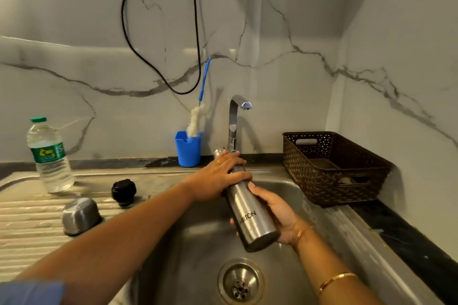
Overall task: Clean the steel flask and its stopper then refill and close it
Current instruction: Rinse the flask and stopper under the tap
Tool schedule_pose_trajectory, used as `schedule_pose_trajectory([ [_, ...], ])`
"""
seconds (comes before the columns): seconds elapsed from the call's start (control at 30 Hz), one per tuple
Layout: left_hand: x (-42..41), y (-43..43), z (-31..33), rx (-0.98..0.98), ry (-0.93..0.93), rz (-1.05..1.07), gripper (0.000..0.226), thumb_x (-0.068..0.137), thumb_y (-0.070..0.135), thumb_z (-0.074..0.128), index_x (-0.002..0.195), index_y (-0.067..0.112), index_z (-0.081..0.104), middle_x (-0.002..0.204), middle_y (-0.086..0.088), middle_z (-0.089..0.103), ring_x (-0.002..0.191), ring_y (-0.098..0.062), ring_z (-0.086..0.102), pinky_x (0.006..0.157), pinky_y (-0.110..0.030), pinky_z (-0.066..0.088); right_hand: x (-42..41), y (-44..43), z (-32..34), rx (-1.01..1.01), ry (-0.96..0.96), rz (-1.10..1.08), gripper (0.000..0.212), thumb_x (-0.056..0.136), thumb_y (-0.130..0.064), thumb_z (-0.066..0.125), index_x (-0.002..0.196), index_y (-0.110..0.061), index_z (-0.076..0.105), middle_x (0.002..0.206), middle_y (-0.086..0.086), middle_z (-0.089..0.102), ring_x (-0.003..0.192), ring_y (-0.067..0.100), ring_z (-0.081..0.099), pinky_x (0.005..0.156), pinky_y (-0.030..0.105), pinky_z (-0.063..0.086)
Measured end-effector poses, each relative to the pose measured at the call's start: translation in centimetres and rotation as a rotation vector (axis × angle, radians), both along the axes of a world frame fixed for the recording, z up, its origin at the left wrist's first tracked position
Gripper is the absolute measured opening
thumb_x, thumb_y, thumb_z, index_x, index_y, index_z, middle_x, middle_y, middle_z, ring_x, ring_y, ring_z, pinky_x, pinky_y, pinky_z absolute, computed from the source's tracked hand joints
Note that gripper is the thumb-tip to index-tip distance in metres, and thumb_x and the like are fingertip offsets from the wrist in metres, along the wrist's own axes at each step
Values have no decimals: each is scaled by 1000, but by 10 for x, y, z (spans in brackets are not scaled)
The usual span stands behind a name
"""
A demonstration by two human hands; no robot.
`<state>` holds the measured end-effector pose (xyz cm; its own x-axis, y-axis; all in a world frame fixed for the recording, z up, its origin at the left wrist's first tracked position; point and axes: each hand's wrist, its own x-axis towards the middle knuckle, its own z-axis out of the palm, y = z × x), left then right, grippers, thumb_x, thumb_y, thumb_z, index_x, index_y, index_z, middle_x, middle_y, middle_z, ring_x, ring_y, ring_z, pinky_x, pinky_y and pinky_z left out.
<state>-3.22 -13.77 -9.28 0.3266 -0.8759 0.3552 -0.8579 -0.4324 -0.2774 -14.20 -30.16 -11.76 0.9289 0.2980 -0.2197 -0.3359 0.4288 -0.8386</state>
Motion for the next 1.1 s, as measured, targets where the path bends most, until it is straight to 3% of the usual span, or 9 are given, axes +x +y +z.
schedule_pose_trajectory([
  [0.2, 23, -16, -2, -129, -163, 101, 87, 73, 13, 71, 145, 23, 24, 151, -20, 26, 141, -39, 23, 114, -54, 18, 12, -2, -7, -138, -60, -207, 37, 85, -32, 60, 113, -7, 61, 88, 11, 69, 75, 20, 65, 67, 32, 54],
  [0.3, 29, -26, -1, -381, 131, 381, 95, 82, -4, 57, 151, 27, -1, 158, -15, 0, 146, -35, 2, 118, -46, 9, 22, 4, -19, -322, -148, -385, 47, 85, -26, 65, 127, -12, 50, 104, 8, 66, 87, 20, 64, 75, 33, 54],
  [0.37, 37, -33, 2, -478, 345, 540, 85, 85, -5, 52, 152, 24, 8, 158, -12, -6, 146, -36, 4, 117, -44, 14, 25, 6, -25, -462, -189, -457, 59, 83, -27, 68, 134, -19, 41, 115, 5, 61, 96, 20, 62, 83, 35, 53],
  [0.5, 57, -47, 8, -599, 611, 640, 57, 94, 11, 50, 145, 23, 28, 150, -19, 22, 123, -37, 46, 96, -35, 42, 29, 11, -28, -517, -265, -527, 61, 80, -21, 73, 131, -25, 39, 120, 2, 59, 94, 12, 60, 74, 22, 48],
  [0.67, 73, -69, 18, -911, 941, 542, 45, 98, 25, 51, 141, 22, 39, 120, -5, 52, 94, -19, 55, 69, -24, 43, 40, 12, -38, -581, -266, -599, 61, 68, -18, 81, 115, -28, 44, 115, 3, 60, 96, 17, 62, 84, 32, 51],
  [0.73, 80, -77, 20, -1006, 1058, 510, 36, 97, 22, 52, 134, 18, 50, 109, -2, 52, 90, -19, 56, 70, -26, 46, 43, 11, -41, -610, -281, -621, 64, 63, -19, 83, 111, -31, 42, 114, 2, 59, 94, 16, 62, 83, 32, 51],
  [0.83, 88, -85, 19, -1135, 1149, 508, 14, 97, 13, 49, 98, 14, 62, 100, -8, 56, 83, -20, 53, 73, -28, 44, 45, 13, -44, -646, -291, -627, 68, 56, -23, 83, 109, -34, 41, 112, 0, 60, 93, 15, 63, 84, 34, 53],
  [0.93, 97, -86, 17, -1133, 1054, 571, 17, 97, 11, 45, 90, 9, 61, 94, -7, 56, 83, -19, 52, 78, -29, 44, 47, 15, -46, -657, -295, -635, 68, 54, -25, 83, 107, -34, 42, 110, -1, 61, 92, 15, 64, 85, 37, 54],
  [1.1, 98, -82, 13, -1221, 1116, 605, 26, 97, 12, 45, 72, 18, 47, 85, -7, 55, 78, -19, 51, 79, -34, 44, 46, 15, -44, -707, -317, -635, 69, 57, -24, 84, 108, -36, 39, 114, -1, 57, 95, 15, 61, 87, 37, 53],
])
